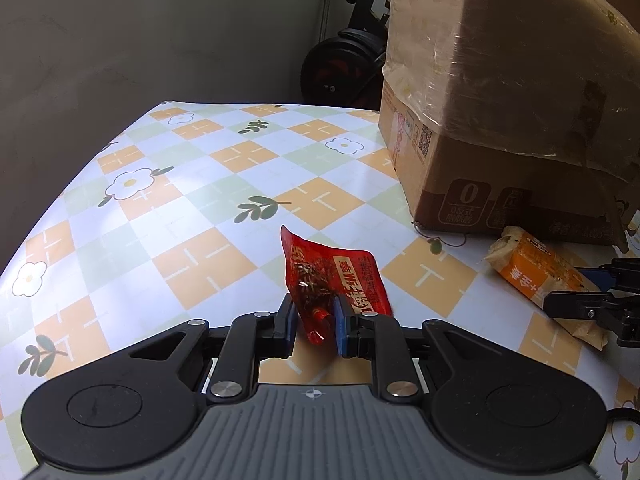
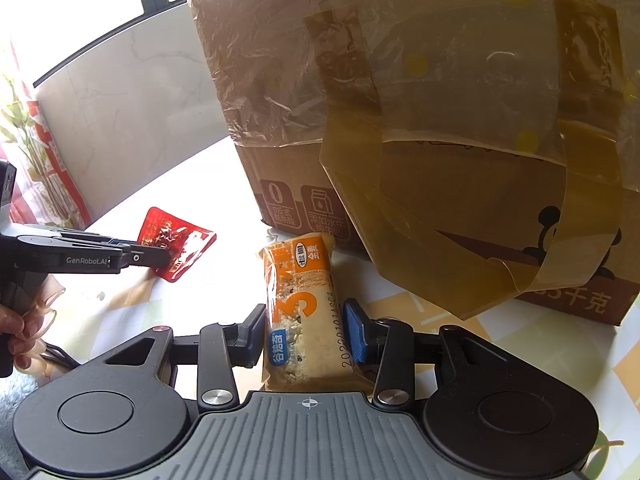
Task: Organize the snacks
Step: 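Lift both packs and carry them over the box opening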
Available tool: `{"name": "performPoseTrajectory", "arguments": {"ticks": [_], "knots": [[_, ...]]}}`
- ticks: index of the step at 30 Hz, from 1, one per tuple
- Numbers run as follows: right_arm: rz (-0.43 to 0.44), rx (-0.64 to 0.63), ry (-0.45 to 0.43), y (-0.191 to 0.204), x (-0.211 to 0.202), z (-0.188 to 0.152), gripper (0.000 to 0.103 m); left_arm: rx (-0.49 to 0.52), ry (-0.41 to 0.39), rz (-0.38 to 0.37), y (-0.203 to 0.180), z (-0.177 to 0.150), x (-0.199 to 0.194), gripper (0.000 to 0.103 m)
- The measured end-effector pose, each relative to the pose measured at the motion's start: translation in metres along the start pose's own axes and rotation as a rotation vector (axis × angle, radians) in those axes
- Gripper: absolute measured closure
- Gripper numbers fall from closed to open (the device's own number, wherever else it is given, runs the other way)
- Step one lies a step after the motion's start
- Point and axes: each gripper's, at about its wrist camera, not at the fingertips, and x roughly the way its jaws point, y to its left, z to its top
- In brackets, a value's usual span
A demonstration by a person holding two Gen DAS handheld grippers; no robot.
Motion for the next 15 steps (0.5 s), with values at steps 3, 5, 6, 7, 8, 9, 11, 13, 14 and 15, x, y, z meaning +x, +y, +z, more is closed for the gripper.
{"name": "performPoseTrajectory", "arguments": {"ticks": [3,5,6,7,8,9,11,13,14,15], "knots": [[0.001,0.001,0.000,0.000,0.000,0.000,0.065,-0.004,-0.016,0.003,-0.002,-0.001,-0.001,0.087],[0.001,0.001,0.000,0.000,0.000,0.000,0.065,-0.008,-0.047,0.002,-0.003,-0.002,-0.007,0.087],[0.001,0.001,0.000,0.000,0.000,0.000,0.065,-0.006,-0.065,0.001,-0.004,-0.001,-0.010,0.087],[0.001,0.001,0.000,0.000,0.000,0.000,0.065,-0.005,-0.080,0.002,-0.005,-0.001,-0.013,0.087],[0.001,0.000,0.000,0.000,0.000,0.000,0.065,-0.008,-0.093,0.000,-0.005,0.000,-0.017,0.087],[0.000,0.000,0.000,0.001,0.000,0.000,0.065,-0.017,-0.104,-0.006,-0.005,0.003,-0.020,0.087],[0.000,-0.002,0.001,0.002,-0.001,0.000,0.066,-0.033,-0.122,-0.009,-0.005,0.006,-0.026,0.087],[0.010,-0.010,0.001,0.004,-0.002,0.001,0.068,-0.050,-0.144,-0.016,-0.003,0.011,-0.033,0.087],[0.021,-0.014,0.004,0.005,-0.002,0.001,0.068,-0.058,-0.159,-0.017,-0.003,0.013,-0.038,0.087],[0.029,-0.023,0.005,0.007,-0.003,0.001,0.069,-0.061,-0.173,-0.018,-0.003,0.016,-0.043,0.087]]}}
